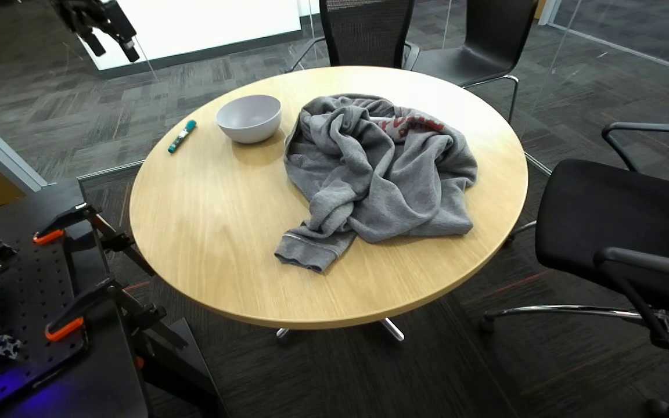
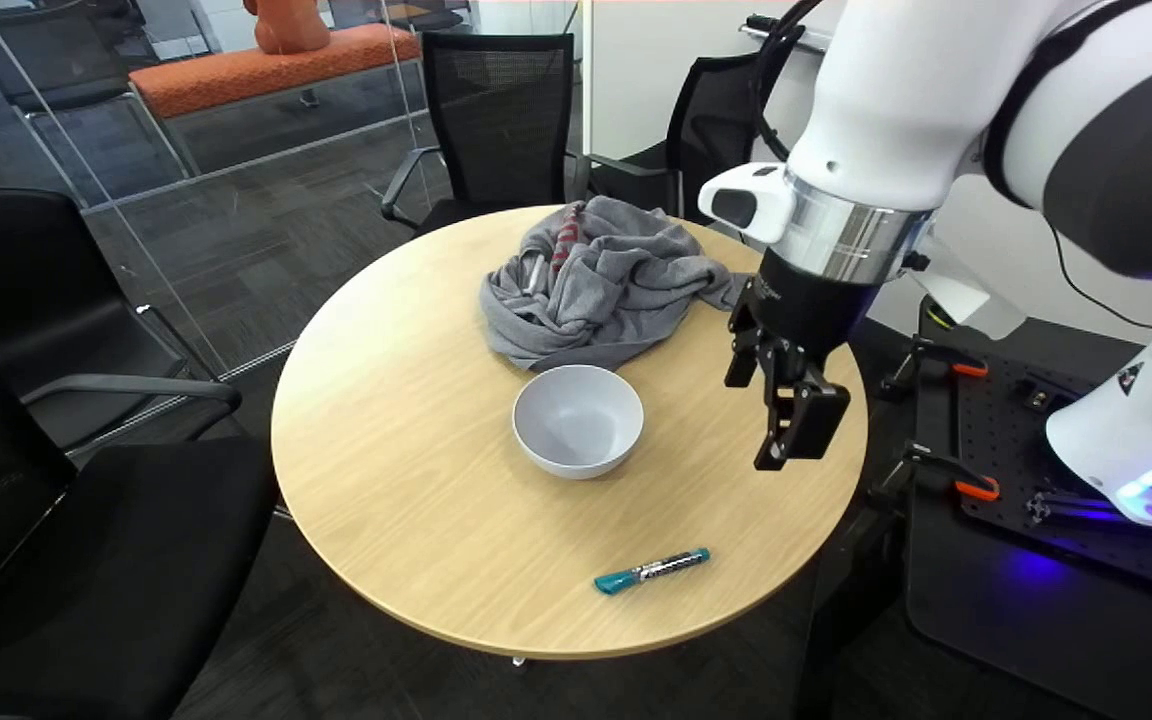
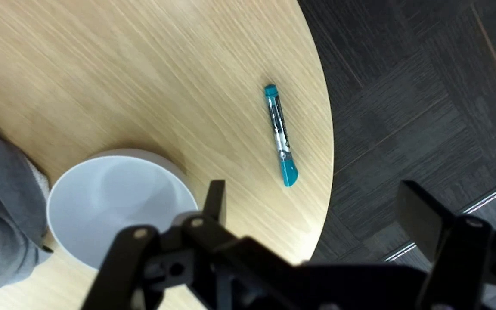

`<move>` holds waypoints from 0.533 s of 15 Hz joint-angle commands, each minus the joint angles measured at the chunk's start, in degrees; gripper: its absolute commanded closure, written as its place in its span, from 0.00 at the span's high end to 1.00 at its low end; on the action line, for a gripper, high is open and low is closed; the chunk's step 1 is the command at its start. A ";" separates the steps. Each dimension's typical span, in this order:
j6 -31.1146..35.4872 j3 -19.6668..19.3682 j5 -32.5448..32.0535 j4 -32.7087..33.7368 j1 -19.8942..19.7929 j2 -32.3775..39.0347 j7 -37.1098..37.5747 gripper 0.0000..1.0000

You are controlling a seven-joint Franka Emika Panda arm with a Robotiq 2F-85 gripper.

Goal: Put the marker in the bowl

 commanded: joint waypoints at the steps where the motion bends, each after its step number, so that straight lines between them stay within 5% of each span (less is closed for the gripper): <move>1: 1.84 0.88 -4.02 3.97 0.26 6.93 -0.16 1.00; 8: 8.82 -0.57 -14.81 7.97 1.54 17.79 4.12 1.00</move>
